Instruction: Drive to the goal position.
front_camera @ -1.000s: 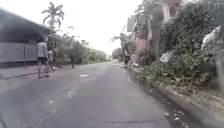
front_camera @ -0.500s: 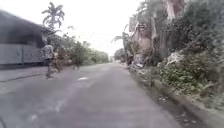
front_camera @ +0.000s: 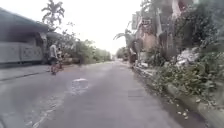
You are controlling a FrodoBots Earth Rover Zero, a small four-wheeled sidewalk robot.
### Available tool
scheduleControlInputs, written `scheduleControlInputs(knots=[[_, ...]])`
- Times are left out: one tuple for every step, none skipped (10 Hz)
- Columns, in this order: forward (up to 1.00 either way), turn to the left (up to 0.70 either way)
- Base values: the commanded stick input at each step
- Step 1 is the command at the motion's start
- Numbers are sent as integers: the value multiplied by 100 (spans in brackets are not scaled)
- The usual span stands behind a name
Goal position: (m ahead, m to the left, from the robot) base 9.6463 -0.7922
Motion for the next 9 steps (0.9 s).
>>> scheduleControlInputs(knots=[[100,6],[100,-12],[100,-34],[100,-22],[100,6],[100,6],[100,6],[100,6],[100,6]])
